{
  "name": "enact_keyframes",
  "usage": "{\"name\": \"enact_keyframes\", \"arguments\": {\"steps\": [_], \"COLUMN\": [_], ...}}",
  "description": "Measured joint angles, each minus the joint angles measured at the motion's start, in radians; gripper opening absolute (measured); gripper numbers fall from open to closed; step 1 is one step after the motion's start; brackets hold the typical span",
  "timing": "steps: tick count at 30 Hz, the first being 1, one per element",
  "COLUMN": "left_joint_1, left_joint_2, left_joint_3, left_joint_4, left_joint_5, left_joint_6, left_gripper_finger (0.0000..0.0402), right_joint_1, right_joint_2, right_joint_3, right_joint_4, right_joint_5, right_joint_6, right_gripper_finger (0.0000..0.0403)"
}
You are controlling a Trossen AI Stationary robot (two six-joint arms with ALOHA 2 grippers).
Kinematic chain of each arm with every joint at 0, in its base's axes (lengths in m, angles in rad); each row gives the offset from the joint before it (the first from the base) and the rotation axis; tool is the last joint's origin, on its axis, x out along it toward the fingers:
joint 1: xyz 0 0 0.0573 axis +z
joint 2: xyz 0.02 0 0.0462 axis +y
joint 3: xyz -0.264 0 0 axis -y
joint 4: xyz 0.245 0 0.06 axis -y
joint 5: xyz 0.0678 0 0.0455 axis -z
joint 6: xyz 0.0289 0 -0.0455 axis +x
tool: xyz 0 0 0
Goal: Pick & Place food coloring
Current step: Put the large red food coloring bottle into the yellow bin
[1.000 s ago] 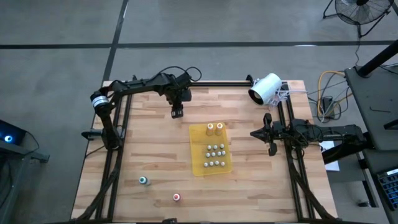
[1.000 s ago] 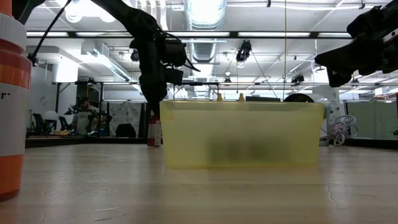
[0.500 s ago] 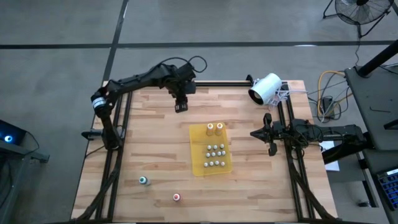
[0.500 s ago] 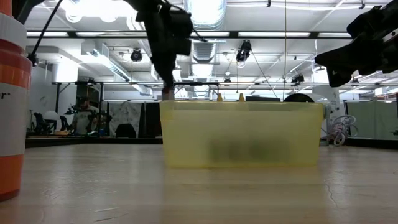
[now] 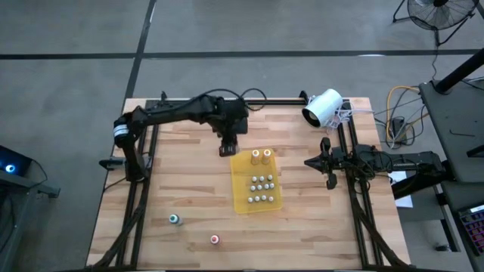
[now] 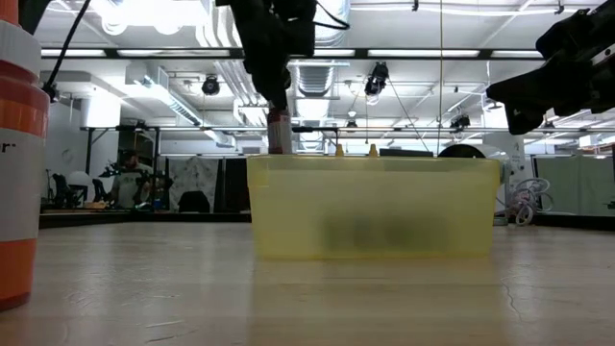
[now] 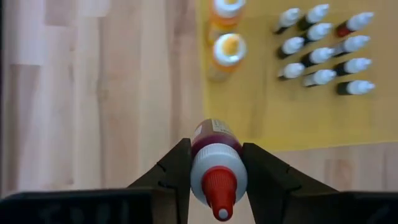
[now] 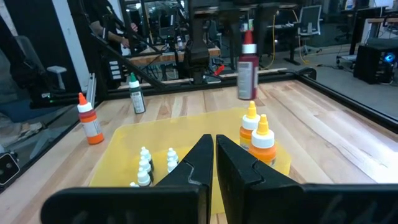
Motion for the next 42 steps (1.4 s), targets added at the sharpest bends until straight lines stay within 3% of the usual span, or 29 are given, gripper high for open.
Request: {"name": "enact_keyframes", "arguments": {"steps": [14,42], "left_joint_1": [-0.079,-0.084], "left_joint_2": [0.021,0.208], "left_joint_3": [-0.003,-0.012], "left_joint_4": [0.057,0.128], "left_joint_5": [0.000,-0.001], "left_joint_6": [-0.107,0.006], "left_gripper_finger": [0.0096,0.0096], "right_joint_1": [0.000,0.000], "right_joint_2": [0.000,0.000], "right_joint_3": [0.000,0.000], "right_joint_4": [0.000,0.000], "right_joint_5": [0.000,0.000], "right_joint_6": [0.000,0.000], "right_gripper_finger": [0.0013,0.0013]}}
